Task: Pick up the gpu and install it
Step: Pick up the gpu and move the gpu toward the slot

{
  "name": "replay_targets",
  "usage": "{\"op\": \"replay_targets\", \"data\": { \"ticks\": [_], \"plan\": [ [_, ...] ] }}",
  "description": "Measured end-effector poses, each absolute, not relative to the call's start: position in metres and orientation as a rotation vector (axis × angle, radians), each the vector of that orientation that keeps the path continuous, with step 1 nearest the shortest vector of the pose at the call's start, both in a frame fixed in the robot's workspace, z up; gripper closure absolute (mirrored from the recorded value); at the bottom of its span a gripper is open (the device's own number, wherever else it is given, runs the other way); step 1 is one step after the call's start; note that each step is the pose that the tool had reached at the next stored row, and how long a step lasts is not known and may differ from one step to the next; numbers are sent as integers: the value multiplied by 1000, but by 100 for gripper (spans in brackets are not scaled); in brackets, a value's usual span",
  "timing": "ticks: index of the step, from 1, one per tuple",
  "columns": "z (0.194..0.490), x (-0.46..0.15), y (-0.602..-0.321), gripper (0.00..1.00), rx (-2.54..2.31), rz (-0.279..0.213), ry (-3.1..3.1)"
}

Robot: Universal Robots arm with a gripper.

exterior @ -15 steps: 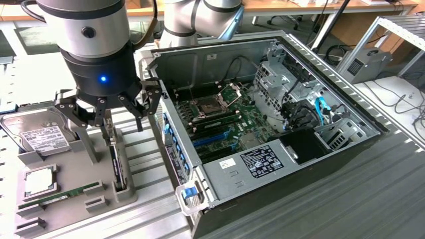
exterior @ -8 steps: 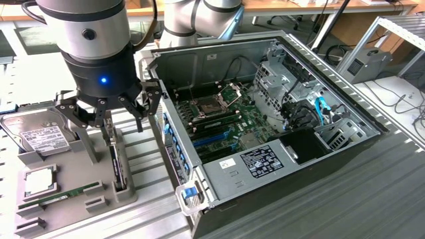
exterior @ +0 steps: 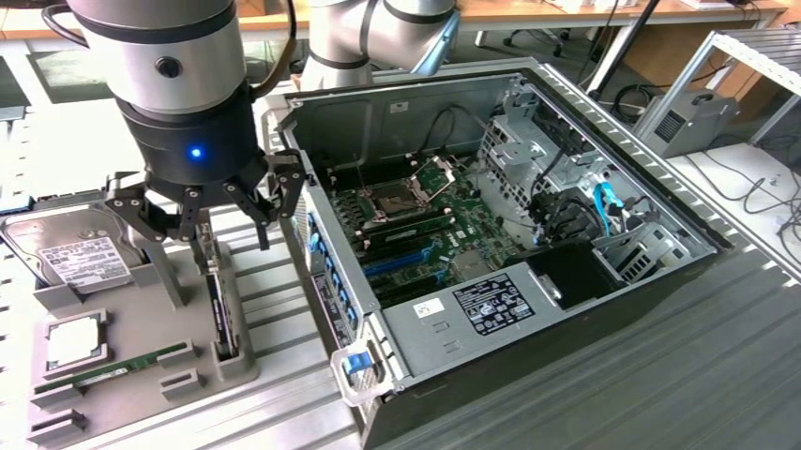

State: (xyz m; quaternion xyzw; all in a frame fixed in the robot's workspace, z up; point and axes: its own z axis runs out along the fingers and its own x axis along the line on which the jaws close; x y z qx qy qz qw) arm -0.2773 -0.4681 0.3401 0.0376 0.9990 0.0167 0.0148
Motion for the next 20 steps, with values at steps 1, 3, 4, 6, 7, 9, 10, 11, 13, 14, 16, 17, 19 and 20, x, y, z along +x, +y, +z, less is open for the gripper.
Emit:
{"op": "replay_targets", "data": {
  "ticks": [1, 3, 4, 6, 7, 9, 10, 11, 13, 14, 16, 17, 19, 20],
  "plan": [
    [340, -277, -468, 40, 117, 52, 3109],
    [339, -277, -468, 40, 117, 52, 3109],
    [339, -277, -468, 40, 117, 52, 3109],
    [339, -277, -468, 40, 117, 52, 3109],
    [339, -277, -468, 40, 117, 52, 3109],
    [338, -277, -468, 40, 117, 52, 3109],
    [338, -277, -468, 40, 117, 52, 3109],
    [338, -277, -468, 40, 117, 52, 3109],
    [337, -277, -468, 40, 117, 52, 3109],
    [337, -277, -468, 40, 117, 52, 3109],
    [337, -277, -468, 40, 117, 52, 3109],
    [336, -277, -468, 40, 117, 52, 3109],
    [336, -277, -468, 40, 117, 52, 3109],
    [336, -277, -468, 40, 117, 52, 3109]
  ]
}}
